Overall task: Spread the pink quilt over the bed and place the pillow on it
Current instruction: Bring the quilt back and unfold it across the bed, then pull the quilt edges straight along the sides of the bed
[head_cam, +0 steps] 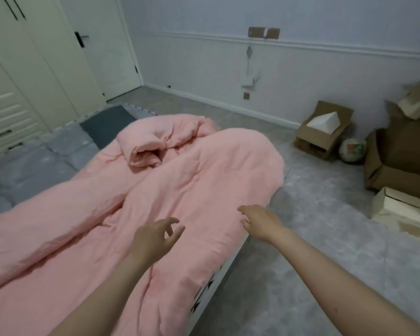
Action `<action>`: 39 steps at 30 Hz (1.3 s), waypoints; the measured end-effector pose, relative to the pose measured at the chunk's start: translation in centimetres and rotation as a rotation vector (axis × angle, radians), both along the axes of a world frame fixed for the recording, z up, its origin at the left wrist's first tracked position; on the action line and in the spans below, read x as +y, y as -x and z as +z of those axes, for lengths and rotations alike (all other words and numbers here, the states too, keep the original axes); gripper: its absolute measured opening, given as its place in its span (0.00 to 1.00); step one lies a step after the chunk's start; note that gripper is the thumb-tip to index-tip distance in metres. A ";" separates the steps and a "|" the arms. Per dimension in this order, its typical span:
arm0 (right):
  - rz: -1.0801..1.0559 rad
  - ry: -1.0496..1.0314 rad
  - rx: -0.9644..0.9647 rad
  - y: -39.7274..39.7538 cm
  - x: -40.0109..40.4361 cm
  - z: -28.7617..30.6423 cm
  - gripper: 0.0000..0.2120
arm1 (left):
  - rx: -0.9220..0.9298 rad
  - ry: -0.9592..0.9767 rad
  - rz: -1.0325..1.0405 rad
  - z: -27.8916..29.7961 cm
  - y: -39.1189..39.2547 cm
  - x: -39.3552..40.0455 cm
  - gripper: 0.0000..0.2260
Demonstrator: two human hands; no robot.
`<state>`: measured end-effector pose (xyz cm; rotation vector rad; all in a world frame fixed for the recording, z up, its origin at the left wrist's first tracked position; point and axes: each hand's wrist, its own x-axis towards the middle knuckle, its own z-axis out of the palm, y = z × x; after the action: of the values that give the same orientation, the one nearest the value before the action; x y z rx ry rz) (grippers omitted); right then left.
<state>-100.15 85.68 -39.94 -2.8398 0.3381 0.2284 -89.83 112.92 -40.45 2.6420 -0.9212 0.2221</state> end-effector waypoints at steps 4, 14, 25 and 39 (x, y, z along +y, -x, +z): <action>-0.086 0.027 -0.051 -2.9 -6.0 4.7 0.21 | -0.081 0.050 -0.023 3.5 -4.6 -6.0 0.28; -0.499 0.049 -0.187 -4.2 -23.6 10.2 0.16 | -0.067 -0.039 -0.252 7.5 -15.4 -26.5 0.29; -0.570 0.173 -0.162 3.1 -46.6 11.4 0.16 | 0.255 0.185 -0.579 9.7 -10.1 -61.1 0.18; -0.718 -0.494 -0.642 -8.2 -74.8 16.0 0.17 | 0.512 0.664 -0.342 11.1 -22.2 -89.3 0.20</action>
<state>-91.91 10.84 -23.90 -1.9964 0.9443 -0.6322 -67.62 23.58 -29.36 1.7748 -0.8991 -0.1970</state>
